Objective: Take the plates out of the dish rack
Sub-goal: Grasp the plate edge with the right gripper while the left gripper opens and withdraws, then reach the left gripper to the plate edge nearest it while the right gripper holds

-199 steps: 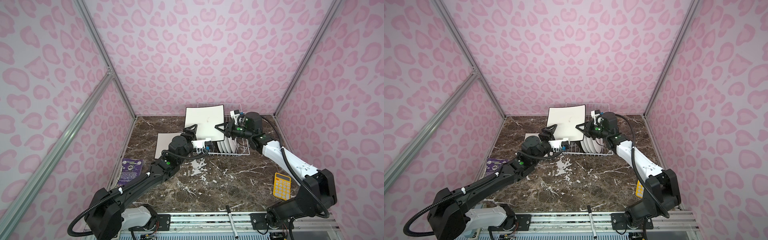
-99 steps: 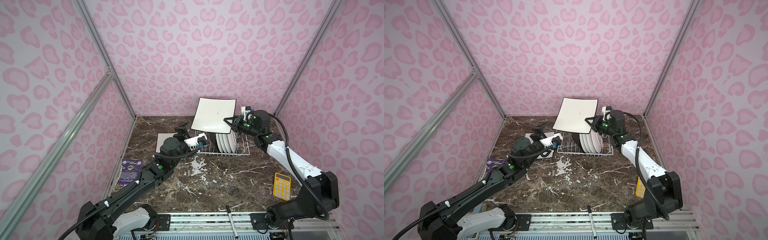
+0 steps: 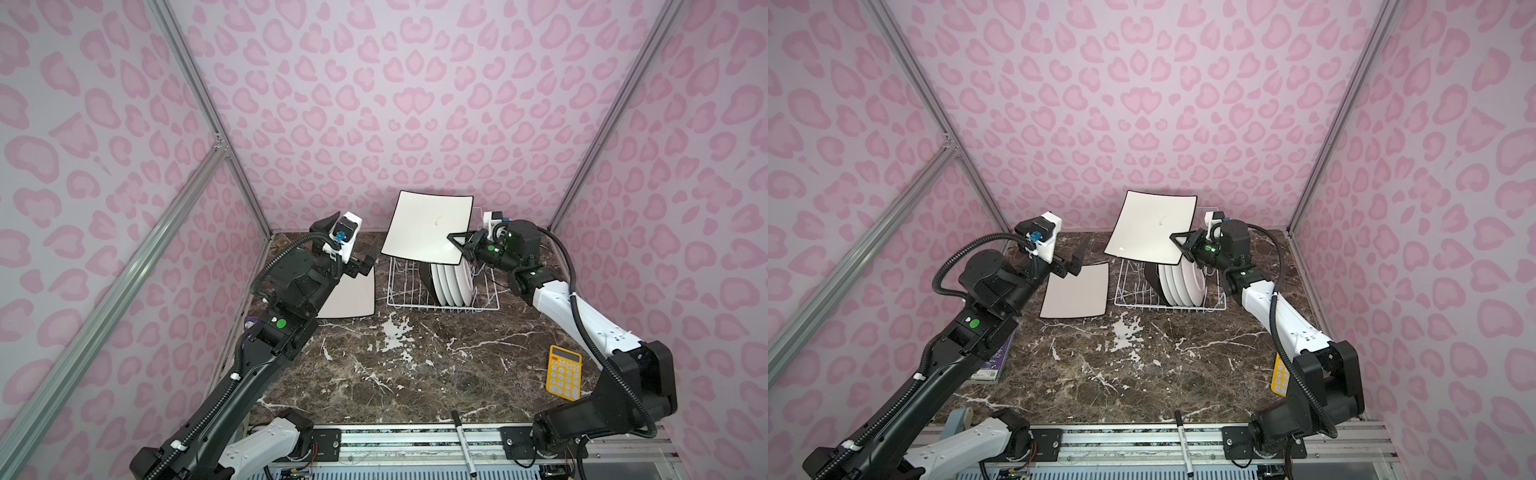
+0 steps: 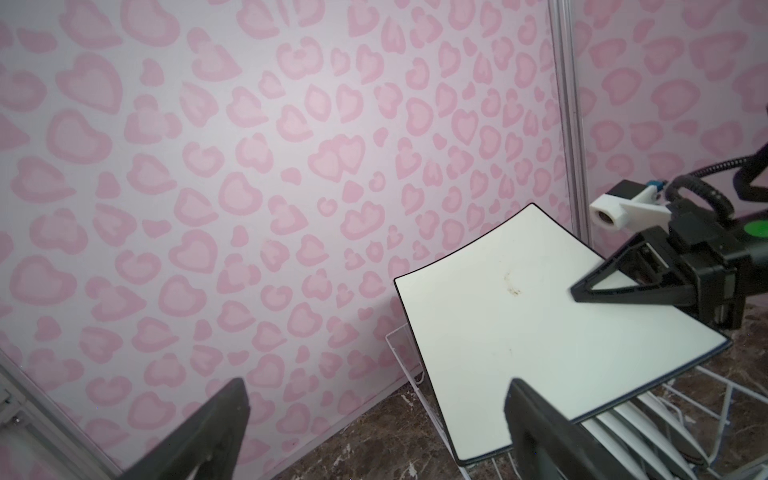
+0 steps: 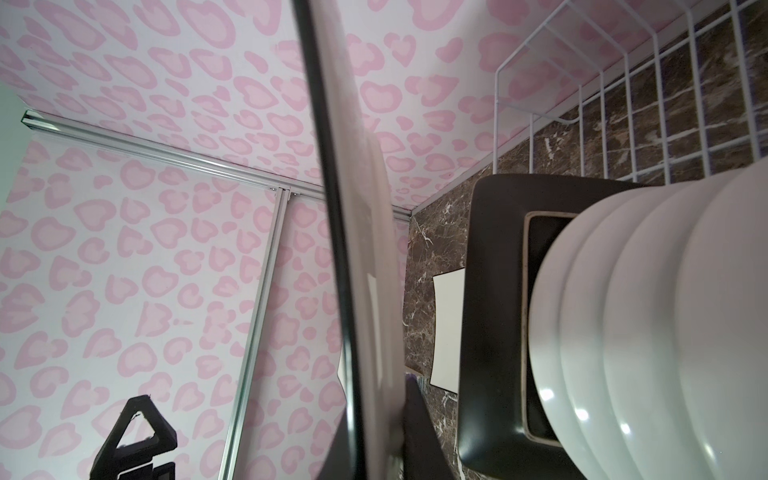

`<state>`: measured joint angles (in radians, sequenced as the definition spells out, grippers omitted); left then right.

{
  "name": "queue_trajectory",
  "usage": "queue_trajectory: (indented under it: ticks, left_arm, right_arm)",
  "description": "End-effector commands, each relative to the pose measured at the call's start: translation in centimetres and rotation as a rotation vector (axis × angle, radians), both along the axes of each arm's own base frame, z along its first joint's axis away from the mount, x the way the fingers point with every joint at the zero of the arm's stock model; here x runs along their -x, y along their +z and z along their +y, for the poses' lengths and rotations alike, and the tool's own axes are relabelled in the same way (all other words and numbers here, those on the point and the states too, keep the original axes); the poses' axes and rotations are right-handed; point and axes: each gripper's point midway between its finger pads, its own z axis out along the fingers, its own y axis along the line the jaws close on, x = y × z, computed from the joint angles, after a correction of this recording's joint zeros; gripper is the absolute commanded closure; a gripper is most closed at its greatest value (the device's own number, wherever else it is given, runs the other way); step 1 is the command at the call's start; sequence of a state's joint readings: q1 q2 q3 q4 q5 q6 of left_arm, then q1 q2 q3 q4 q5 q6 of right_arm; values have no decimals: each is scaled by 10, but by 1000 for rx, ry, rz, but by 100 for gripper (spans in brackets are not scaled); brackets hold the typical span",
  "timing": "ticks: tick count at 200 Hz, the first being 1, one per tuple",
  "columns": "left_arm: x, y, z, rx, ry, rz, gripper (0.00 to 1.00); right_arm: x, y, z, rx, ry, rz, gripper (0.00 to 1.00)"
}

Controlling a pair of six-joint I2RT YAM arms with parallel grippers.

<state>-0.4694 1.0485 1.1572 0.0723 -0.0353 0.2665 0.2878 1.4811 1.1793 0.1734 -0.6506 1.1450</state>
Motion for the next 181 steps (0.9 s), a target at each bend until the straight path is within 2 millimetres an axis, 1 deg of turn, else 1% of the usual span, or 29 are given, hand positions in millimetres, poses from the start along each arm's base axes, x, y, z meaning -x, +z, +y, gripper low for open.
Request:
queue_trajectory:
  ticks: [1,23,43,73,90,102,104,106,134,148,181]
  left_arm:
    - [-9,-5,4,219,-50,181,3]
    - [-23,-10,14,354,-61,289,3]
    - [-37,-19,19,471,-87,404,3]
    - [-56,-39,18,594,-118,567,3]
    - [-62,-50,13,626,-140,625,3]
    - [-67,-65,9,644,-147,693,3]
    - [-68,-58,9,649,-154,685,3]
    - [-68,-58,8,649,-160,690,3]
    - [-81,-82,-4,657,-192,811,2]
    - [-86,-92,-10,670,-211,859,2]
    - [-98,-114,-21,705,-246,967,0]
  right_arm:
    - [1,45,4,-60,26,-191,100]
    - [2,43,5,-52,33,-191,100]
    - [3,43,6,-53,44,-190,100]
    - [5,39,5,-39,45,-186,100]
    - [6,39,5,-33,48,-188,100]
    - [7,36,5,-25,49,-183,100]
    - [7,35,5,-24,49,-183,100]
    - [7,35,5,-23,48,-182,100]
    - [8,32,7,-22,66,-176,100]
    - [8,34,8,-23,74,-185,100]
    - [8,29,10,-20,85,-177,100]
